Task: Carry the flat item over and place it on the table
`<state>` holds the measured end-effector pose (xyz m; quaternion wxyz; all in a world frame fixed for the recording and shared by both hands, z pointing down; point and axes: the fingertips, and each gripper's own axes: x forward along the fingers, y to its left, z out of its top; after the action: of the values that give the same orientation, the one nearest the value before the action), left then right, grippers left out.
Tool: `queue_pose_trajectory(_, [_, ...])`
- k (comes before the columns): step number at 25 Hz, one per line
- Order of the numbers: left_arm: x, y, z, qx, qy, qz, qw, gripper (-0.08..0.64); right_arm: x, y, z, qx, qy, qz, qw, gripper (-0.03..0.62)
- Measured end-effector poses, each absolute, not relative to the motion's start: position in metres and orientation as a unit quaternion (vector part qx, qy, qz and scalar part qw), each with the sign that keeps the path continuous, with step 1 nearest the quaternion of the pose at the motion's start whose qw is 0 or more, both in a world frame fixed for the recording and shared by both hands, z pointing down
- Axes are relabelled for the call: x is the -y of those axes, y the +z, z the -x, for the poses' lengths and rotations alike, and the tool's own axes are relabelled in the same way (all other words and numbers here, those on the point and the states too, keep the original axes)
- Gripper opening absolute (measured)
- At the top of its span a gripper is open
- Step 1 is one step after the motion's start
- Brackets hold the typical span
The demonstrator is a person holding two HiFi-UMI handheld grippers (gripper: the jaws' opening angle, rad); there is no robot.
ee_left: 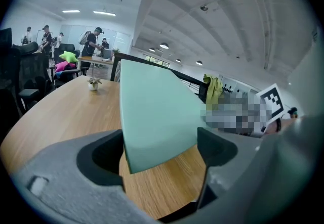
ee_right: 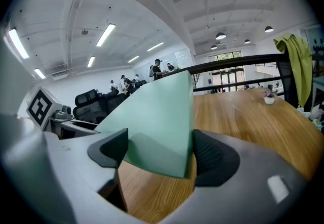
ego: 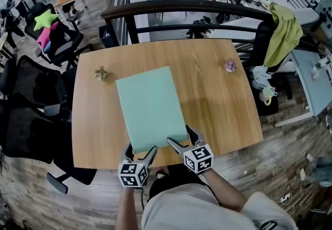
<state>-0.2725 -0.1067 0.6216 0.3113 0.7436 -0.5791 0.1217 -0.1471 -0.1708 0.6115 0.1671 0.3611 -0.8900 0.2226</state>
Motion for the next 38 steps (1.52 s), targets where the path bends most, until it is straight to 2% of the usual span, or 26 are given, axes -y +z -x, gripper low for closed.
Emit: queue_pose_trajectory(38, [0.136, 0.681, 0.279, 0.555, 0.130, -0.704, 0.424, 0.469, 0.204, 0.681, 0.153, 0.843, 0.328, -0.347, 0.248, 0.416])
